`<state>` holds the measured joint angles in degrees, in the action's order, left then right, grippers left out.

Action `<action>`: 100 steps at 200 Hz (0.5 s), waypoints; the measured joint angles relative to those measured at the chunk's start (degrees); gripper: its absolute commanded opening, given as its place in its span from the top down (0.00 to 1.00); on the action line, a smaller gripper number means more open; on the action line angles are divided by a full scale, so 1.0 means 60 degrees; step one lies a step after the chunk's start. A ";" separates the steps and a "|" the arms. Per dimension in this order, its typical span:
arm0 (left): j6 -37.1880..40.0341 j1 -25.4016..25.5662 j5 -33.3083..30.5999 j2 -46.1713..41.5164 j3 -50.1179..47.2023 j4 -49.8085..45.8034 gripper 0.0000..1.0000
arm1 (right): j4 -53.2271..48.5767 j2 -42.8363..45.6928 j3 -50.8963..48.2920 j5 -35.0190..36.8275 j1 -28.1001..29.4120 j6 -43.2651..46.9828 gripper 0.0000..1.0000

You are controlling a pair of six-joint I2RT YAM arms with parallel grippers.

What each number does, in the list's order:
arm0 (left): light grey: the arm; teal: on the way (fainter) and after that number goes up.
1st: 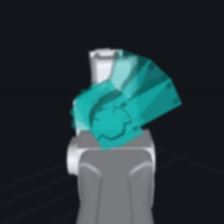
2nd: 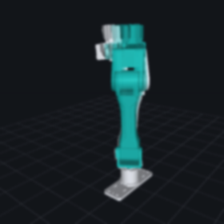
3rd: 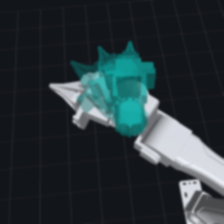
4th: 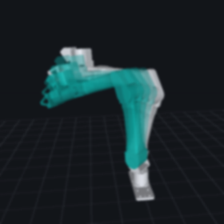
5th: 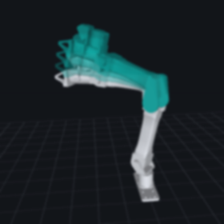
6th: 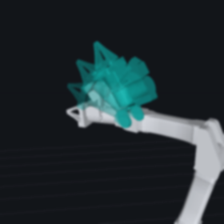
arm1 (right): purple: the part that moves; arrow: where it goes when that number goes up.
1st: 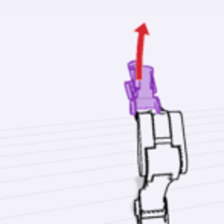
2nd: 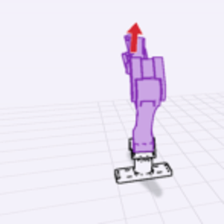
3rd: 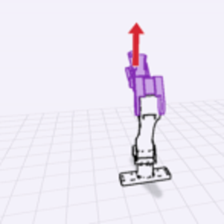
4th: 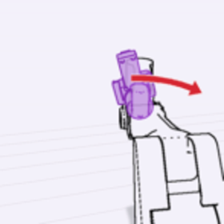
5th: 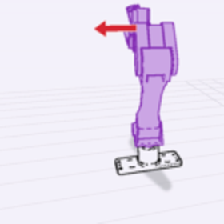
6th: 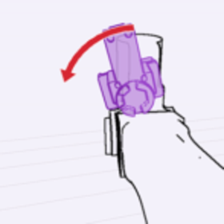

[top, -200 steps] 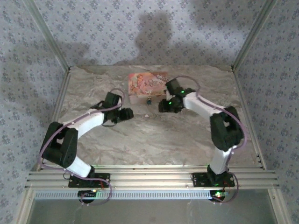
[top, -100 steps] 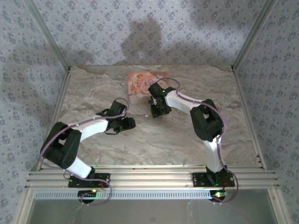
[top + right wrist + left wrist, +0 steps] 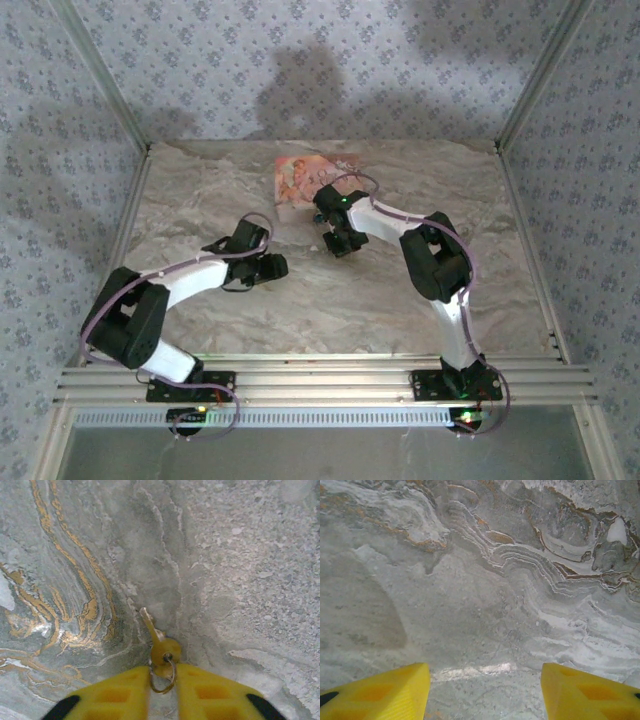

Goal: Unlock a padlock with a key

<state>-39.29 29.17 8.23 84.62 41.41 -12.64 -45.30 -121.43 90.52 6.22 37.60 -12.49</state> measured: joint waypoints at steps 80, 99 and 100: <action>0.0233 -0.0011 -0.0313 -0.2106 -0.0885 0.0361 0.40 | 0.0477 0.1636 -0.1639 0.0900 0.0801 0.0801 1.00; 0.0306 -0.0157 -0.0193 -0.2707 -0.1013 0.0393 0.44 | 0.1100 0.2645 -0.2331 0.0885 0.0969 0.1100 1.00; 0.0313 -0.0175 -0.0182 -0.2758 -0.1027 0.0393 0.44 | 0.1137 0.2725 -0.2379 0.0874 0.0976 0.1111 1.00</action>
<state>-37.41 28.12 7.14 68.07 35.24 -10.28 -38.48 -105.08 76.25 11.46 43.46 -5.82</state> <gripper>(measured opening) 0.582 0.040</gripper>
